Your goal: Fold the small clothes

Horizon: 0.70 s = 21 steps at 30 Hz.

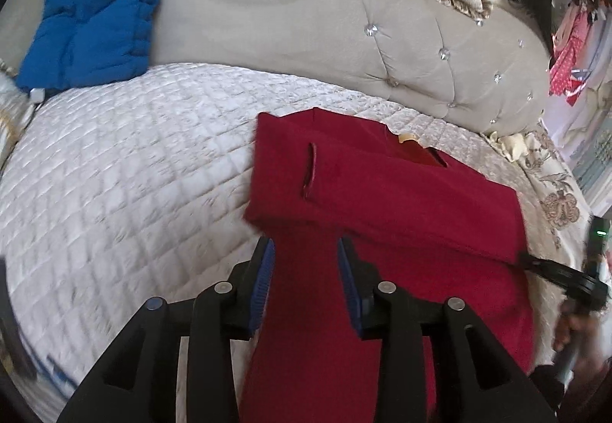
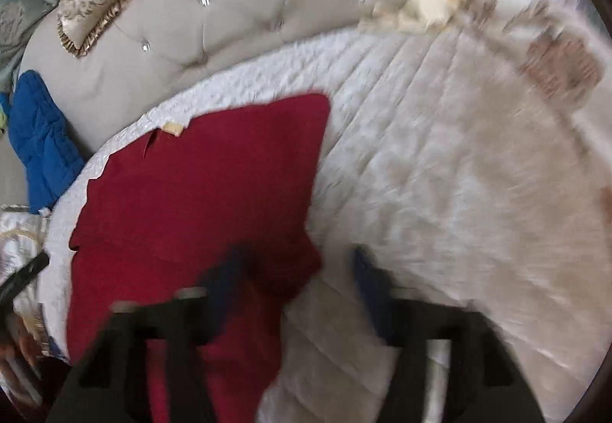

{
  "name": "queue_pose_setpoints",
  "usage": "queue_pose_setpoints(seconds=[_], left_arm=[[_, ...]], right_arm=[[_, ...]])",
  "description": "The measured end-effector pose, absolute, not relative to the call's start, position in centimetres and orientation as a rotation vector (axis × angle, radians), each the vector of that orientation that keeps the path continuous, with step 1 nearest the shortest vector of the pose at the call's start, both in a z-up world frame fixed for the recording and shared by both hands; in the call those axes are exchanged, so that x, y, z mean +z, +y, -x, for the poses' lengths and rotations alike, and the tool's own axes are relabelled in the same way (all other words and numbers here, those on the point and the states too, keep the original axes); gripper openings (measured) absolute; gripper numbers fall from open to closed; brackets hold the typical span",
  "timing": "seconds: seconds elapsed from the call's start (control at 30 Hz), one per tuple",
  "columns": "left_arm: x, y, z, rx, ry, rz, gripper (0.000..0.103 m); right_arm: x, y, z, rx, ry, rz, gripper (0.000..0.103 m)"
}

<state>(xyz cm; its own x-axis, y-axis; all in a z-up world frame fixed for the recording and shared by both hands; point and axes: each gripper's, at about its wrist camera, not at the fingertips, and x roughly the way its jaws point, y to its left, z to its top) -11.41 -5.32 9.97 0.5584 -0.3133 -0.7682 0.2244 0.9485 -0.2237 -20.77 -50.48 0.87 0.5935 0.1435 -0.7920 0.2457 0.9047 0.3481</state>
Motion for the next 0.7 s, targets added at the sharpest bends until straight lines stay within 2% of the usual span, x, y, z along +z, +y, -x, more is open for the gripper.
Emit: queue_pose_setpoints(seconds=[0.13,0.17,0.3,0.33,0.37,0.43,0.7], left_arm=[[10.1,-3.3,13.5,-0.282,0.932,0.102,0.013],[9.9,-3.0,13.8,-0.271,0.94,0.104,0.013],[8.9,-2.0,14.7,-0.264,0.982,0.133,0.013],[8.8,-1.9,15.1,-0.259,0.981,0.127,0.013],[8.7,-1.8,15.5,-0.256,0.98,0.121,0.013],[8.6,-1.8,16.1,-0.257,0.981,0.109,0.013],[8.1,-1.6,18.0,-0.243,0.981,0.059,0.014]], right_arm=[[2.8,-52.3,23.5,-0.01,0.839,-0.602,0.021],[2.8,-52.7,23.9,-0.066,0.852,-0.592,0.018],[2.7,-52.3,26.7,-0.032,0.9,-0.62,0.019],[2.8,-52.0,27.3,-0.016,0.891,-0.62,0.03],[3.0,-51.4,28.1,-0.01,0.88,-0.603,0.051],[3.1,-50.3,28.6,-0.012,0.869,-0.558,0.069],[1.0,-45.9,29.8,0.033,0.954,-0.463,0.069]])
